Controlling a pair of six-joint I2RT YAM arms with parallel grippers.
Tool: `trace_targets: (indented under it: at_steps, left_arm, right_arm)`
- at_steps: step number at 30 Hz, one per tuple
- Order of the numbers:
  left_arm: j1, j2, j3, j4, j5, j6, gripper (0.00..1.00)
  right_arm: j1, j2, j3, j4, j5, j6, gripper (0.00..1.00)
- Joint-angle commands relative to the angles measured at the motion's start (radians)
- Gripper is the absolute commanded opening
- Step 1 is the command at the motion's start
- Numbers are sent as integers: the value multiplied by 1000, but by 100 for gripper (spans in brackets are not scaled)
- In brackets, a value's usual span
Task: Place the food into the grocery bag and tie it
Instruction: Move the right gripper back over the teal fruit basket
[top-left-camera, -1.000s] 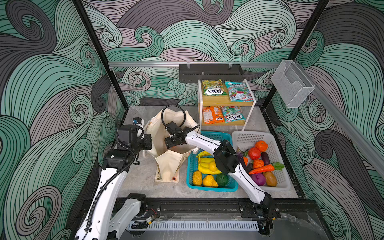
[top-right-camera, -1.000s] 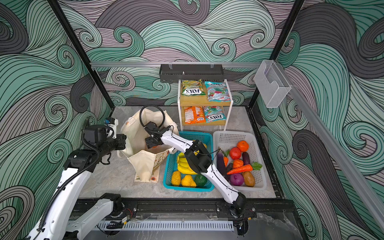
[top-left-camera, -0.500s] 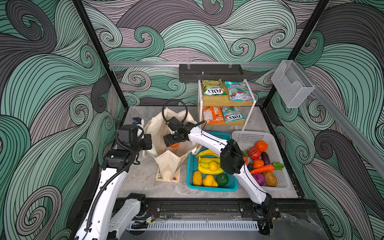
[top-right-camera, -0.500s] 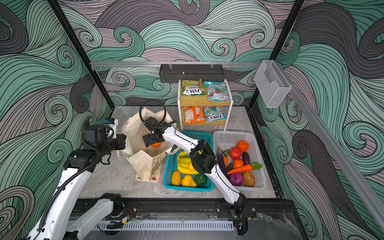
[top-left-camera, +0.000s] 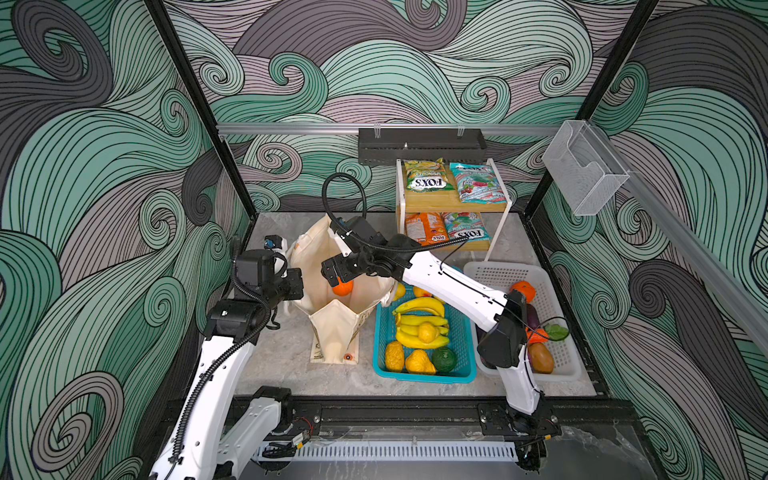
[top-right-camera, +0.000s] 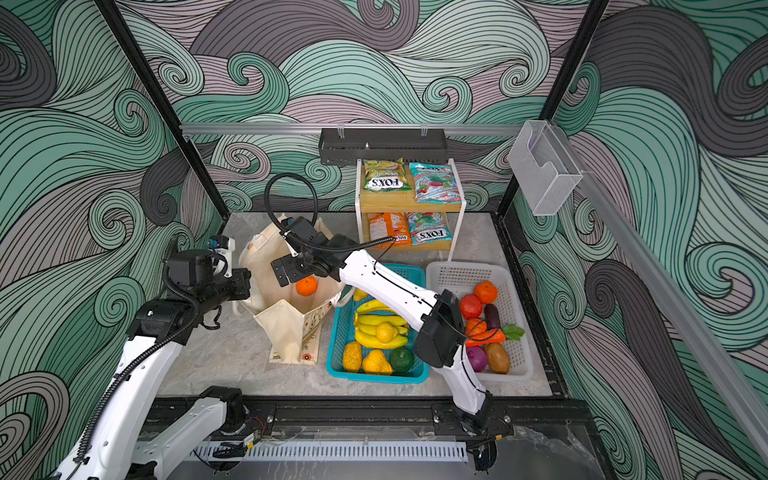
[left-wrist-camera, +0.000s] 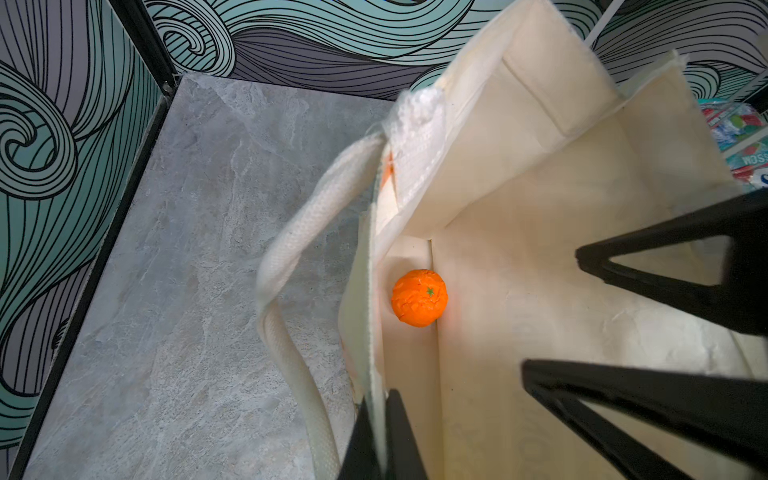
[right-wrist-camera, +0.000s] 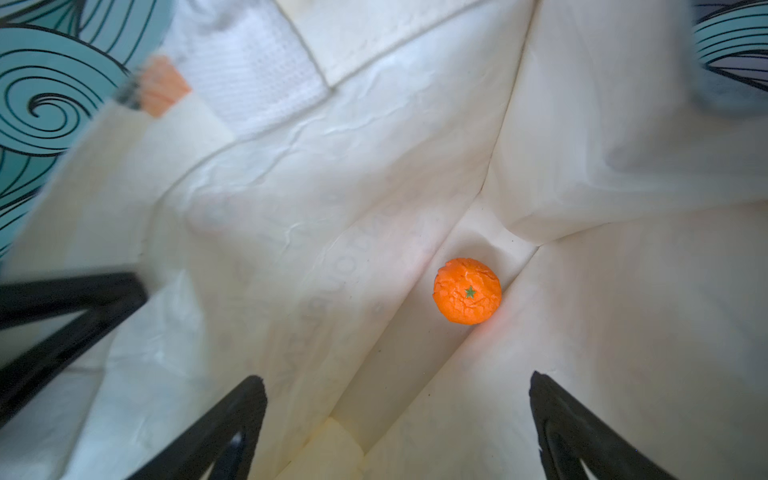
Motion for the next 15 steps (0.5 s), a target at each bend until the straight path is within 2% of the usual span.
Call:
trace_targets:
  at_steps: [1, 8, 15]
  left_arm:
    - [7, -21, 7, 16, -26, 17, 0]
    - [7, -18, 10, 9, -38, 20, 0]
    - [7, -18, 10, 9, -42, 21, 0]
  right_arm:
    - [1, -87, -68, 24, 28, -5, 99]
    - [-2, -403, -398, 235, 45, 27, 99]
    - [-21, -702, -670, 295, 114, -24, 99]
